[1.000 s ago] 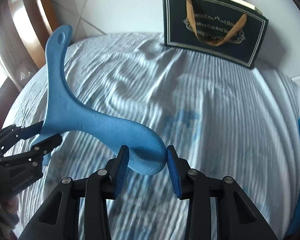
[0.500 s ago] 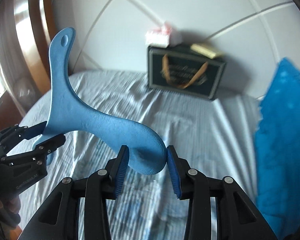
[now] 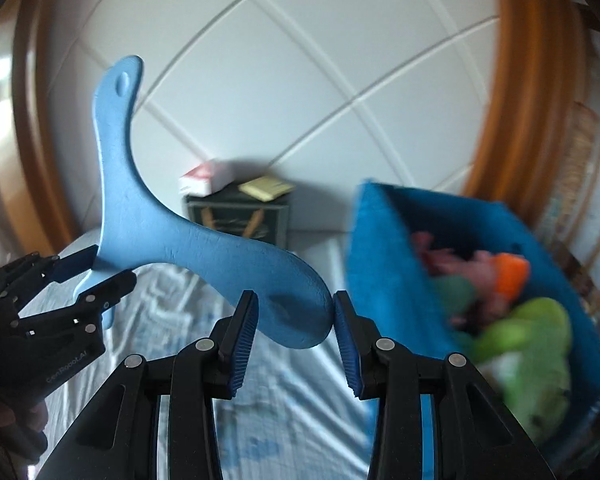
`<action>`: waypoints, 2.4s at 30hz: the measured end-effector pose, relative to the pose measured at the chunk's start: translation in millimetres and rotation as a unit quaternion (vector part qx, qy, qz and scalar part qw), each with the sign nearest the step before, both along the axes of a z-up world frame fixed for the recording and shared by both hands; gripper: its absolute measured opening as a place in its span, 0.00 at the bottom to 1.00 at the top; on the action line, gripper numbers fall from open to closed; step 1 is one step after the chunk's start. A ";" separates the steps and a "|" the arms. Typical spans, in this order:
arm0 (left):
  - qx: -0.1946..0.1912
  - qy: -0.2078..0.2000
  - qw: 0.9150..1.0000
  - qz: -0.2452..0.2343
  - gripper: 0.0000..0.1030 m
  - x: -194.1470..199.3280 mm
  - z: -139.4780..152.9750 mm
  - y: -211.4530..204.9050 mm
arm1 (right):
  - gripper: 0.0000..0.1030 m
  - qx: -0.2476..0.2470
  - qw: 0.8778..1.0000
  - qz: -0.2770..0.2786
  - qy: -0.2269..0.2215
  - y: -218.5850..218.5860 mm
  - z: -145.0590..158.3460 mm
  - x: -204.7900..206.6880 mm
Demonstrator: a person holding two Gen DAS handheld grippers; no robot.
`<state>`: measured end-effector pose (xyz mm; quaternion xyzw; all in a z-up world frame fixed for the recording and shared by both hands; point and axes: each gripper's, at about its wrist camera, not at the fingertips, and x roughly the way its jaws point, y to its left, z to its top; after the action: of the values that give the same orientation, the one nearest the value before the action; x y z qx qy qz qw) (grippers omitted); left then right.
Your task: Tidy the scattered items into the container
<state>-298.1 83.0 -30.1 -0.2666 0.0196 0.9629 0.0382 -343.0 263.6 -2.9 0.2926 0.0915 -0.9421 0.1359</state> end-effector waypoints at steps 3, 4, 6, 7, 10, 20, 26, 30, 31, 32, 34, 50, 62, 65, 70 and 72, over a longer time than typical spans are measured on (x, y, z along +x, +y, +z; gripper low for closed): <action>-0.006 0.017 0.999 -0.037 0.43 2.8 24.6 47.8 | 0.37 -0.007 0.999 -0.038 0.009 49.5 22.1 11.3; -0.007 0.021 0.999 -0.047 0.43 3.3 29.8 63.1 | 0.37 -0.007 0.999 -0.050 0.013 68.2 29.3 15.9; -0.006 0.028 0.997 -0.069 0.43 4.9 41.4 99.6 | 0.37 -0.005 0.997 -0.073 0.020 105.6 42.3 26.5; -0.006 0.033 0.996 -0.079 0.43 6.9 47.1 119.8 | 0.37 -0.003 0.996 -0.081 0.024 122.7 48.2 33.0; -0.006 0.040 0.994 -0.104 0.43 14.8 58.6 182.5 | 0.37 0.006 0.994 -0.105 0.031 183.0 64.6 46.4; -0.015 -0.011 0.995 -0.095 0.43 7.0 48.3 373.1 | 0.37 0.013 0.995 -0.089 -0.034 373.9 60.5 30.1; -0.039 -0.082 0.994 -0.058 0.43 -9.8 16.8 416.2 | 0.39 0.019 0.992 -0.050 -0.114 411.8 11.8 -5.1; -0.042 -0.127 0.990 -0.036 0.43 -24.7 -10.4 414.6 | 0.39 0.013 0.988 -0.030 -0.153 411.6 -24.0 -25.3; -0.042 -0.137 0.989 -0.032 0.43 -29.5 -18.2 411.4 | 0.39 0.015 0.986 -0.027 -0.162 409.3 -32.8 -31.2; -0.043 -0.147 0.988 -0.027 0.43 -34.2 -25.5 410.6 | 0.39 0.016 0.985 -0.025 -0.169 406.1 -39.6 -35.4; -0.044 -0.162 0.986 -0.022 0.43 -41.2 -37.5 410.6 | 0.40 0.020 0.983 -0.024 -0.180 402.2 -52.3 -45.3; -0.005 -0.139 0.990 0.016 0.75 -21.0 -36.3 391.4 | 0.69 0.033 0.984 -0.012 -0.176 399.1 -73.2 -49.9; 0.017 -0.038 0.998 0.048 1.00 98.0 25.1 350.7 | 1.00 -0.002 0.999 0.011 -0.038 379.5 7.8 66.6; 0.029 -0.025 0.998 0.052 1.00 121.4 34.0 335.2 | 1.00 -0.012 1.000 0.010 -0.017 367.2 22.3 99.7; 0.017 -0.016 0.998 0.060 1.00 149.4 40.7 317.1 | 1.00 -0.015 1.000 0.007 -0.001 348.1 32.0 142.5; 0.025 -0.018 0.998 0.059 1.00 159.2 40.5 308.9 | 1.00 -0.016 1.000 0.006 0.003 339.6 32.4 158.4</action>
<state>-138.8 391.8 10.4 -0.2836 -0.0205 0.9587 -0.0117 -184.6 603.2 29.5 0.2870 0.0788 -0.9435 0.1454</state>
